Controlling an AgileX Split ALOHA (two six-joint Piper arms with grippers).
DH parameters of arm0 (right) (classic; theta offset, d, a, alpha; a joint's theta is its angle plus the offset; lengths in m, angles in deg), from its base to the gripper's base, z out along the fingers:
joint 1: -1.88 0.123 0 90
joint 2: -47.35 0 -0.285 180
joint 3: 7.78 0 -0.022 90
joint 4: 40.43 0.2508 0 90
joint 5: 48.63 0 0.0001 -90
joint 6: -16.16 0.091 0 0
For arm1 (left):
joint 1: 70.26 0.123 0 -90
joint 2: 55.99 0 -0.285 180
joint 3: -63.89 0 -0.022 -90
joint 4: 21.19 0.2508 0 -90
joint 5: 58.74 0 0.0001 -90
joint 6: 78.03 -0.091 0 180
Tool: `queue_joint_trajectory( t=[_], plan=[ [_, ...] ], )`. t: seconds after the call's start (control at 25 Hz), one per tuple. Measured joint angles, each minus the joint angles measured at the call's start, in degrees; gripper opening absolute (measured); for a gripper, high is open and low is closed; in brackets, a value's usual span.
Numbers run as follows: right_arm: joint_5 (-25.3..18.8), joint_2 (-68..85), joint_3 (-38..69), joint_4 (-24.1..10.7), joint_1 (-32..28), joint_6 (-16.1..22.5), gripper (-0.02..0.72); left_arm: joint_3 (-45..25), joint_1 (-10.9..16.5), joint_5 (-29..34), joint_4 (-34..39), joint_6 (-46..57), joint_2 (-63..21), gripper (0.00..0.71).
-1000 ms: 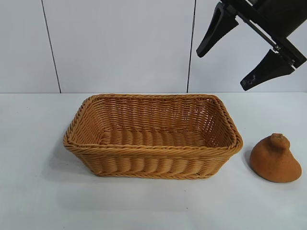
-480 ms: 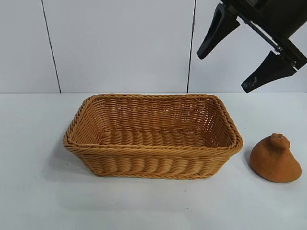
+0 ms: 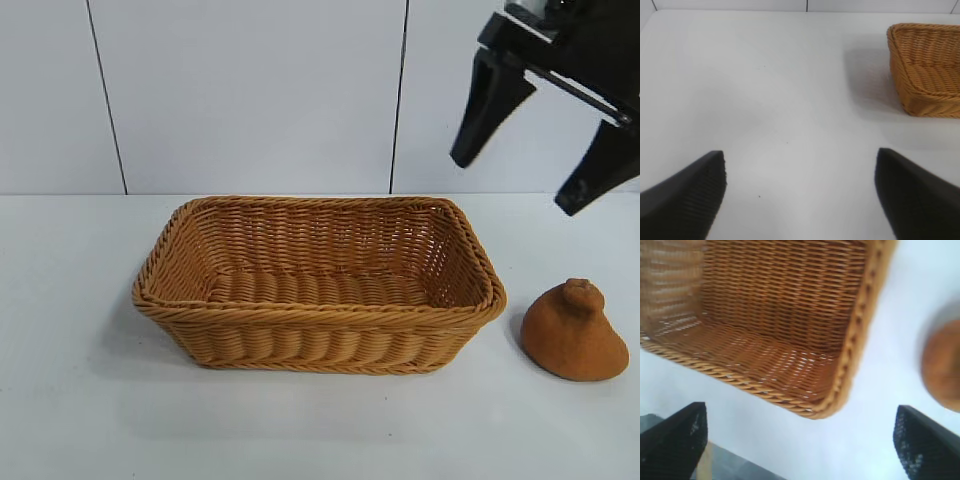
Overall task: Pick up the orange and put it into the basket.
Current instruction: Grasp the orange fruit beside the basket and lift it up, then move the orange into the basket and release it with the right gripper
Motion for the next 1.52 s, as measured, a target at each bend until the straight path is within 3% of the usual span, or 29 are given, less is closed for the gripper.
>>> queue_joint_trajectory(
  t=[0.36, 0.6, 0.72, 0.8, 0.88, 0.92, 0.96, 1.16, 1.52],
  plan=[
    [4.56, -6.59, 2.46, 0.06, -2.37, -0.17, 0.694, 0.00, 0.00, 0.00, 0.04, 0.00, 0.00, 0.582],
    [10.05, -16.07, 2.93, 0.11, -2.37, -0.17, 0.675, 0.00, 0.00, 0.00, 0.06, 0.00, 0.00, 0.582],
    [10.75, -17.61, 2.93, 0.34, -2.37, -0.17, 0.528, 0.00, 0.00, 0.00, 0.06, 0.00, 0.00, 0.582],
    [10.69, -17.74, 2.93, 0.64, -2.37, -0.17, 0.357, 0.00, 0.00, 0.00, 0.06, 0.00, 0.00, 0.582],
    [10.02, -17.50, 2.93, 0.76, -2.37, -0.17, 0.132, 0.00, 0.00, 0.00, 0.06, 0.00, 0.00, 0.582],
    [9.71, -17.07, 2.93, 0.83, -2.37, -0.17, 0.060, 0.00, 0.00, 0.00, 0.06, 0.00, 0.00, 0.582],
    [9.35, -16.51, 2.93, 0.83, -2.37, -0.17, 0.035, 0.00, 0.00, 0.00, 0.06, 0.00, 0.00, 0.582],
    [8.18, -9.69, 2.58, 0.83, -2.37, -0.43, 0.035, 0.00, 0.00, -0.06, 0.06, 0.00, 0.00, 0.582],
    [-1.20, -0.87, -10.98, 0.65, -2.37, -0.54, 0.035, 0.00, 0.00, -0.06, 0.06, 0.00, 0.00, 0.582]
  ],
)
